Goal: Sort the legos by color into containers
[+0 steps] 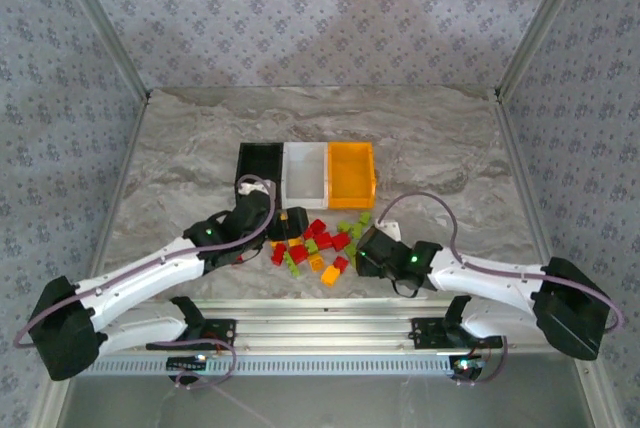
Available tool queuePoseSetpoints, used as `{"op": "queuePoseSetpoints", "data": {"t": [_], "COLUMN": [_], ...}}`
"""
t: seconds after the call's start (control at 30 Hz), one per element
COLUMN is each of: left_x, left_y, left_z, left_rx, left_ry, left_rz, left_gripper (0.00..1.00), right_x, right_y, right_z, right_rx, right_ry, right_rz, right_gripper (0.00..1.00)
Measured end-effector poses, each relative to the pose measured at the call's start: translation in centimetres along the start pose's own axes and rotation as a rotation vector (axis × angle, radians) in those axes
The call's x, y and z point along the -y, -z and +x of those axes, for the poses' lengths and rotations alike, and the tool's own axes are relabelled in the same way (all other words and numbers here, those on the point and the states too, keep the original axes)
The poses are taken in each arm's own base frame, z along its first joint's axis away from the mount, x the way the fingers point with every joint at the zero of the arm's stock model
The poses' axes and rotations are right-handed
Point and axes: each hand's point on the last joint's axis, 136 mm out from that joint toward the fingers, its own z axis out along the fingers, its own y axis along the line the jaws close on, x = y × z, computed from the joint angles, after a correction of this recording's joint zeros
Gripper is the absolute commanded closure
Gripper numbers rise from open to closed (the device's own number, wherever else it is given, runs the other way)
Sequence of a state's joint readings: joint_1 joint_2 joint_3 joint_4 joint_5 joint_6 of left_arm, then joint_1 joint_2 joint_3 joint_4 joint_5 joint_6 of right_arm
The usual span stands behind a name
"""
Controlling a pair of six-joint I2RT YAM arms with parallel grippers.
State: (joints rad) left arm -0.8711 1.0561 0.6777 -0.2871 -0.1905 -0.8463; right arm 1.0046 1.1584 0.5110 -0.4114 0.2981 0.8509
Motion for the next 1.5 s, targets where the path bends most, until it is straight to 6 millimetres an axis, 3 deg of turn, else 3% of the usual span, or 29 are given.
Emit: {"op": "queuePoseSetpoints", "data": {"t": [0.23, 0.37, 0.77, 0.97, 1.27, 1.4, 1.5], "left_x": [-0.7, -1.0, -1.2, -1.3, -1.9, -2.4, -3.1], "left_y": [-0.2, -0.3, 0.0, 0.3, 0.9, 1.4, 1.7], "left_z": [0.6, 0.9, 0.9, 0.6, 0.3, 0.2, 0.4], "left_rx": [-0.012, -0.015, -0.007, 0.01, 0.03, 0.043, 0.051], "left_ry": [0.001, 0.007, 0.008, 0.01, 0.008, 0.008, 0.008], "left_rz": [-0.015, -0.023, -0.02, -0.02, -0.043, -0.056, -0.064], "left_gripper": [0.0, 0.01, 0.01, 0.0, 0.0, 0.0, 0.0], "right_x": [0.0, 1.7, 3.2, 3.0, 2.8, 1.6, 0.1], "right_y": [-0.3, -0.5, 0.2, -0.8, 0.2, 1.9, 3.5], "right_z": [-0.9, -0.1, 0.8, 1.6, 1.1, -2.2, -7.4], "right_rx": [0.02, -0.003, 0.002, -0.033, -0.025, 0.014, 0.098], "right_ry": [-0.062, -0.091, -0.121, -0.132, -0.134, -0.116, -0.138], "right_rz": [0.062, 0.129, 0.128, 0.129, 0.102, 0.07, 0.021], "right_gripper": [0.47, 0.47, 0.48, 0.64, 0.81, 0.81, 0.81]}}
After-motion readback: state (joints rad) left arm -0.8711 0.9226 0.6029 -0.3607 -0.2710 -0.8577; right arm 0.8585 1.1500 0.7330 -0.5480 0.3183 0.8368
